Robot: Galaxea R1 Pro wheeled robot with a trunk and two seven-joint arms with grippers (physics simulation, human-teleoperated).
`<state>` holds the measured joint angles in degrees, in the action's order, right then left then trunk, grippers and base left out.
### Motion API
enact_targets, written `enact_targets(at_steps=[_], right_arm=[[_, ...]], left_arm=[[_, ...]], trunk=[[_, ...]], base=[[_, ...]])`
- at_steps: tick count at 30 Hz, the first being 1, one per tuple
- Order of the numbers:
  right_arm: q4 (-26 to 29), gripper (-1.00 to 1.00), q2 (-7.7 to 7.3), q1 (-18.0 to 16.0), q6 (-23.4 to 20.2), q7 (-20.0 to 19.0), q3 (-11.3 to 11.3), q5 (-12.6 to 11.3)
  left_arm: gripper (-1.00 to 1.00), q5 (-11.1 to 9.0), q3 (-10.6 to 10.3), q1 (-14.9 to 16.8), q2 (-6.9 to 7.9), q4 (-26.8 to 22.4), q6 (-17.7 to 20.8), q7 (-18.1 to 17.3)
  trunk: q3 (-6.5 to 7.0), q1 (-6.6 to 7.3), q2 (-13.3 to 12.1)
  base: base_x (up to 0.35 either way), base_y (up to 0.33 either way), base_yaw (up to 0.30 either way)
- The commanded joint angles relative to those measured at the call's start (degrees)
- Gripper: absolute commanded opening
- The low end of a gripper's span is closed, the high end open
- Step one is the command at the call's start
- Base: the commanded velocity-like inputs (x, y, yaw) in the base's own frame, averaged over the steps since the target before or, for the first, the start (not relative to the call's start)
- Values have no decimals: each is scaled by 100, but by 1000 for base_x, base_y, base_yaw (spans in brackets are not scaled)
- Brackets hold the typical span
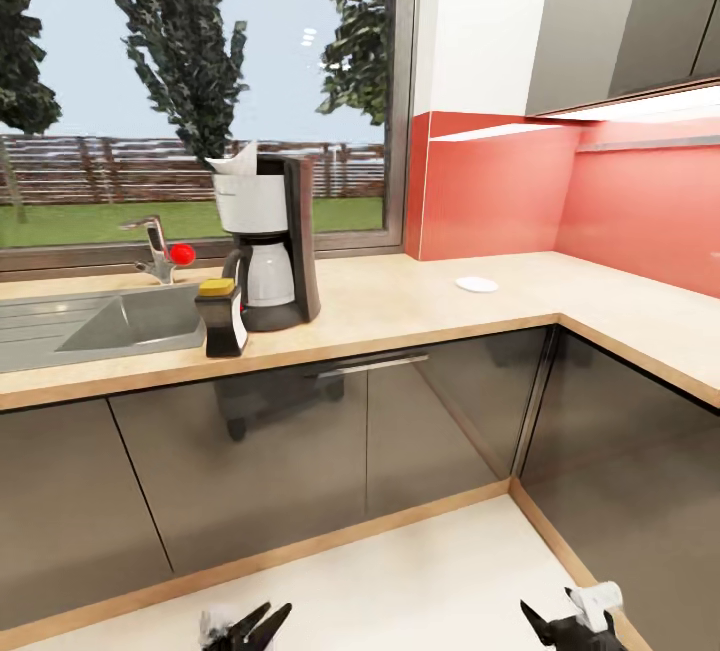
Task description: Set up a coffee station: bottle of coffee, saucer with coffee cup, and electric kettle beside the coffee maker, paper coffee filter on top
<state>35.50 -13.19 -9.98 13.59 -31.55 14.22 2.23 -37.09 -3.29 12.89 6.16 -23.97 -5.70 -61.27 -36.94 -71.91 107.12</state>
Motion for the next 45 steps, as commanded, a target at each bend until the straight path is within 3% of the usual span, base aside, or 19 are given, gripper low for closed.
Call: enact_targets(at_steps=[1,4,5,12,15,17,18,19,20,24,28,31,33,34,35,37,40,42,45], right_arm=[[720,100,7,-4,-575,-144,22,24],[1388,100,4,-4,-1295,-352,25,29],[1925,100,3,-4,-1784,-589,26,32],[3484,100,-8,-13,-3369,-1128,126,41],[4509,100,-53,-227,-4504,-1343,222,42],[4694,100,-137,-392,-4833,-1453,234,41],[4857,100,-357,-756,-5342,-1691,245,41],[4891,100,-453,-900,-5531,-1794,251,41],[4970,100,-892,-1516,-6314,-2254,265,46],[4994,100,-1318,-2310,-6854,-2637,331,33],[4896,100,-1531,-3110,-7041,-2772,457,15],[4339,100,-1803,-3954,-7104,-2814,504,9],[3800,100,-1923,-4477,-7115,-2797,516,17],[3403,100,-1977,-4820,-7117,-2739,519,31],[2494,100,-2051,-5537,-7116,-2239,525,44],[1868,100,-2104,-6031,-7119,-1712,527,33],[1213,100,-2142,-6512,-7117,-1274,533,19],[960,100,-2153,-6660,-7121,-1150,581,4],[730,100,-2158,-6721,-7123,-1099,830,-5]], left_arm=[[100,-25,-15,3,7,-925,703,6],[100,-24,-35,3,8,-1612,1132,15],[100,-24,-54,3,4,-2140,1491,33],[100,-26,-81,2,-40,-3673,2548,121],[100,-26,-76,1,-379,-4911,3375,611],[100,-26,-76,2,-542,-5280,3610,830],[100,-26,-74,3,-819,-5718,3866,1145],[100,-26,-72,3,-923,-5837,3926,1243],[100,-28,-69,7,-1284,-6181,4068,1567],[100,-35,-71,231,-1602,-6354,4305,1879],[100,-57,-68,896,-1616,-6406,4721,2311],[100,-383,-67,1489,-1616,-6407,4895,2889],[100,-764,-69,1817,-1616,-6380,4933,3383],[100,-1017,-71,2066,-1616,-6354,4942,3813],[100,-1487,-79,2671,-1616,-6140,4891,4762],[100,-1844,-86,3208,-1616,-5771,4724,5254],[100,-2353,-96,3886,-1616,-4974,4247,5605],[100,-2541,-119,4136,-1616,-4626,3860,5709],[100,-2619,-181,4239,-1616,-4470,3672,5748]], trunk=[[-6,1,3],[-6,1,3],[-6,1,3],[-6,1,3],[-6,1,3],[-6,1,3],[-6,1,3],[-6,1,3],[-6,1,3],[-6,1,3],[-6,1,3],[-6,1,3],[-6,1,3],[-6,1,3],[-6,1,3],[-6,1,3],[-6,1,3],[-6,1,3],[-6,1,3]], base=[[0,0,0],[0,0,0],[0,0,0],[0,0,0],[0,0,0],[0,0,0],[0,0,0],[0,0,0],[0,0,0],[0,0,0],[0,0,0],[0,0,0],[0,0,0],[0,0,0],[0,0,0],[0,0,0],[0,0,0],[0,0,0],[0,0,0]])
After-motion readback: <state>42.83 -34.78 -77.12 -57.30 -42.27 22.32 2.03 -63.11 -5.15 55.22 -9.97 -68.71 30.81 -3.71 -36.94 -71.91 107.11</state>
